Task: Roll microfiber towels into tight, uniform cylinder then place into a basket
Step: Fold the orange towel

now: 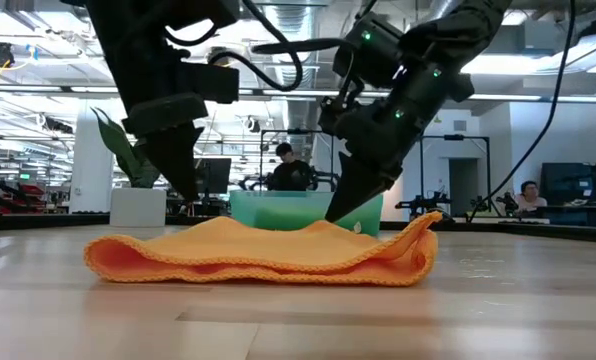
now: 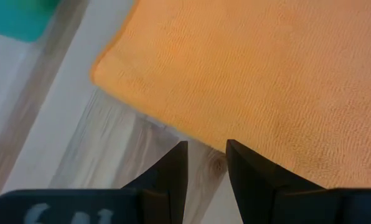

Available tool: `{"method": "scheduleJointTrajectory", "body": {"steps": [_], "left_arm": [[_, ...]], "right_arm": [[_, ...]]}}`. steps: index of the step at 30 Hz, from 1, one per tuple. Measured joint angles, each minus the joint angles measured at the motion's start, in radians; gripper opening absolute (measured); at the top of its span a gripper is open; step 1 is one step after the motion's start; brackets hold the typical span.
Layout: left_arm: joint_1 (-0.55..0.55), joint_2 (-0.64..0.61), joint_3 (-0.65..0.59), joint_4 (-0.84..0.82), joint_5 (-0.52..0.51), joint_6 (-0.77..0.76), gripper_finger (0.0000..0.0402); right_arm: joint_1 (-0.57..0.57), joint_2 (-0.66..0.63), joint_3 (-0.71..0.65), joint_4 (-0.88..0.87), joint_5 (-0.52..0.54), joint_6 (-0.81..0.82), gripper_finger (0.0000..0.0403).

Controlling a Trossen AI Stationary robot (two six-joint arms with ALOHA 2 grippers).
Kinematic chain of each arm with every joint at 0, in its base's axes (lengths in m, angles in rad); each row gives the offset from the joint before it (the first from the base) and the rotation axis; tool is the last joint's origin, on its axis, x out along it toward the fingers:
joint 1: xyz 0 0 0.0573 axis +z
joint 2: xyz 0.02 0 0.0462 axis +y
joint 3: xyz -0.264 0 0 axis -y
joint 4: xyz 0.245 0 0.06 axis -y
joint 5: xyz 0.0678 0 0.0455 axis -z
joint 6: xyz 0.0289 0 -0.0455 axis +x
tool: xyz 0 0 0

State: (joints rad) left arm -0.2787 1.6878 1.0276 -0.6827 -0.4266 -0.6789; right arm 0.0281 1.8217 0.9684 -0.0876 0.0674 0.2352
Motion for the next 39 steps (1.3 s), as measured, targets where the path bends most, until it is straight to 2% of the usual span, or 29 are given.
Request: {"method": "scheduleJointTrajectory", "body": {"steps": [7, 26, 33, 39], "left_arm": [[0.000, 0.000, 0.000, 0.027, 0.001, 0.032, 0.0103], [0.000, -0.001, 0.001, 0.050, 0.005, 0.047, 0.0103], [-0.003, -0.001, 0.001, 0.013, 0.045, 0.042, 0.0103], [-0.018, -0.002, 0.001, -0.019, 0.056, 0.010, 0.0103]], "right_arm": [[-0.005, 0.000, -0.006, -0.001, 0.000, -0.017, 0.0005], [-0.004, 0.000, -0.008, -0.012, 0.011, -0.061, 0.0009], [-0.005, 0.065, -0.002, 0.027, 0.006, -0.061, 0.0008], [-0.018, 0.078, 0.027, -0.016, 0.001, -0.060, 0.0010]]}}
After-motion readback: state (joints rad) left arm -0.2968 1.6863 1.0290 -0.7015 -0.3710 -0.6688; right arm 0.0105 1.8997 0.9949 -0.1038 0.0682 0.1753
